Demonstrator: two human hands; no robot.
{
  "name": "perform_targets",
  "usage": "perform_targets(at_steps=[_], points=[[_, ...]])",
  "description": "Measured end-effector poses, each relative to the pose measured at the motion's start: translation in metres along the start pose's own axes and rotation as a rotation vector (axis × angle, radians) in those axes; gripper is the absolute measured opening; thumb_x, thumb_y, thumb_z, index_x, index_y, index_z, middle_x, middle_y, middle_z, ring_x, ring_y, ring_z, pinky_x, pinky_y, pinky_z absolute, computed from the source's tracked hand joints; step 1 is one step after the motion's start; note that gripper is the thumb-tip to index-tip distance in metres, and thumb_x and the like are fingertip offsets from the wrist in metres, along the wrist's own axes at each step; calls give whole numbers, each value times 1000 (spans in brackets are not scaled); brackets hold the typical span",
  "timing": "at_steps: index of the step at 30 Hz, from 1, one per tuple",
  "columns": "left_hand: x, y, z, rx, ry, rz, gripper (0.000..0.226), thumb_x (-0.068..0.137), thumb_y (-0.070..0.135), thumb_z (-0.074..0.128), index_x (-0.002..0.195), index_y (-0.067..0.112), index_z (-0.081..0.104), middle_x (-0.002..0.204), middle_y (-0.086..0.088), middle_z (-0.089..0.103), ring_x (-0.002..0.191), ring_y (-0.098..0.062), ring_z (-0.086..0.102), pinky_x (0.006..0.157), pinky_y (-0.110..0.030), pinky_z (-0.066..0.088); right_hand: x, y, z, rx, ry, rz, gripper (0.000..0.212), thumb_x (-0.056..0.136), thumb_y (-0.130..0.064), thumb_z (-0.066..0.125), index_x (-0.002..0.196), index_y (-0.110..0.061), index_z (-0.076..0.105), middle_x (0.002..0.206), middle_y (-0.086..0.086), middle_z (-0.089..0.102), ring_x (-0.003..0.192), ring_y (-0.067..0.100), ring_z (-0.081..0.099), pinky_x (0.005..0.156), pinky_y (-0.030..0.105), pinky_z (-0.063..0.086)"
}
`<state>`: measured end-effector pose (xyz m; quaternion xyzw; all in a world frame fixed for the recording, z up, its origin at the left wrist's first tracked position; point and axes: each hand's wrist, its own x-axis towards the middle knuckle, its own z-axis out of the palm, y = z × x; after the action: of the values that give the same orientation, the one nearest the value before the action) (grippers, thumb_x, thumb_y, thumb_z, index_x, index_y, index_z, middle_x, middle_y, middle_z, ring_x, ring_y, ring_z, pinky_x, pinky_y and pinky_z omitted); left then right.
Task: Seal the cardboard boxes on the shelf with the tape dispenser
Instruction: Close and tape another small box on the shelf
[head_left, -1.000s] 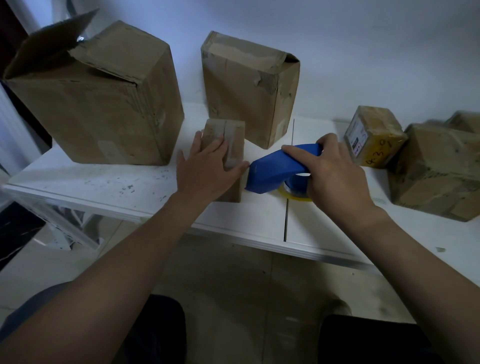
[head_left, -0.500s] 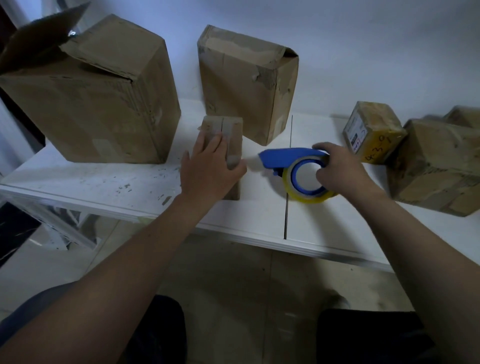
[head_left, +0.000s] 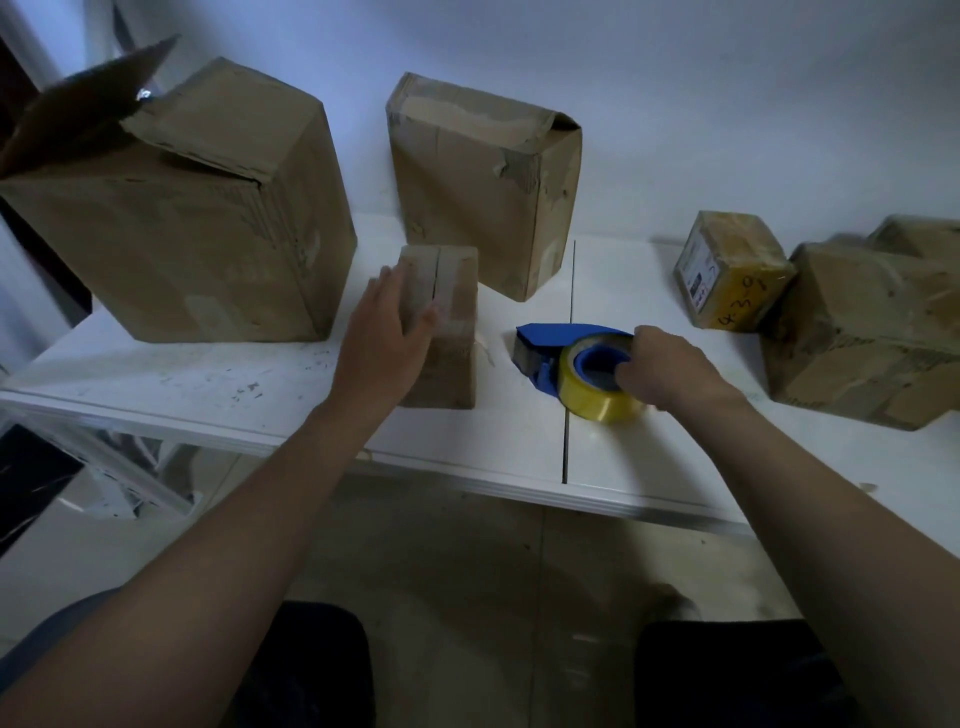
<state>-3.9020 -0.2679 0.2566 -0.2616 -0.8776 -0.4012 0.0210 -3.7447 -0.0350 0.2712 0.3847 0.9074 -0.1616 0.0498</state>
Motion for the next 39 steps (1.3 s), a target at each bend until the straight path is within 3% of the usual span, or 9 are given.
perform_targets(at_steps=[3, 6, 10, 13, 17, 25, 32, 35, 39], points=[[-9, 4, -11, -52, -20, -30, 54, 106, 42, 41, 154, 20, 33, 155, 0, 43, 142, -21, 40, 102, -26, 29, -7, -14, -1, -208, 95, -35, 31, 99, -30, 46, 124, -12, 45, 116, 12, 53, 106, 34, 54, 76, 39, 37], [-15, -1, -20, -22, -63, -76, 48, 106, 42, 41, 147, 18, 45, 143, -4, 55, 133, -24, 51, 105, -34, 41, -11, -30, 5, -180, 171, -148, 39, 103, -45, 36, 127, -15, 46, 123, 9, 52, 116, 35, 50, 76, 41, 36], [-16, -14, -22, -143, -75, -219, 50, 104, 44, 42, 101, 0, 66, 80, -11, 59, 77, -23, 59, 68, -32, 40, -22, -63, 8, 47, 186, -343, 43, 105, -47, 34, 121, -14, 55, 120, 14, 63, 109, 36, 56, 83, 42, 43], [-17, -13, -20, -142, -119, -194, 48, 104, 45, 40, 103, 5, 67, 92, -20, 66, 76, -24, 62, 69, -37, 48, -26, -90, 17, 193, 116, -376, 54, 105, -54, 30, 134, -15, 53, 125, 13, 65, 113, 33, 61, 94, 44, 51], [-11, -13, -12, -145, -175, -206, 37, 105, 50, 34, 106, 27, 62, 105, -4, 69, 91, -23, 68, 82, -44, 54, -20, -111, 30, 217, 117, -385, 63, 96, -68, 18, 121, -25, 57, 112, 7, 70, 103, 33, 62, 88, 49, 54], [0, -12, 8, -10, -25, -280, 56, 96, 68, 37, 88, 24, 70, 76, 8, 64, 76, -14, 63, 65, -29, 42, -11, -130, 46, 87, 259, -300, 71, 93, -79, 27, 110, -15, 55, 98, 8, 62, 97, 29, 56, 71, 39, 51], [4, -23, 10, -154, -22, -324, 55, 99, 63, 39, 78, 22, 69, 76, 2, 67, 76, -17, 65, 67, -30, 43, -3, -125, 55, 365, 269, -271, 45, 101, -56, 37, 104, -19, 62, 88, 6, 66, 82, 28, 59, 62, 34, 40], [4, -23, 11, -147, -5, -343, 59, 103, 58, 30, 78, 18, 65, 78, -2, 64, 78, -19, 63, 70, -32, 42, -2, -121, 55, 441, 267, -279, 44, 104, -47, 36, 78, -21, 61, 75, 4, 63, 74, 26, 58, 58, 32, 35], [4, -22, 12, -127, 25, -337, 61, 105, 55, 25, 82, 14, 65, 80, -6, 63, 79, -19, 62, 73, -33, 43, -2, -119, 57, 466, 239, -252, 54, 107, -46, 28, 77, -17, 62, 75, 5, 62, 76, 24, 61, 68, 35, 48]])
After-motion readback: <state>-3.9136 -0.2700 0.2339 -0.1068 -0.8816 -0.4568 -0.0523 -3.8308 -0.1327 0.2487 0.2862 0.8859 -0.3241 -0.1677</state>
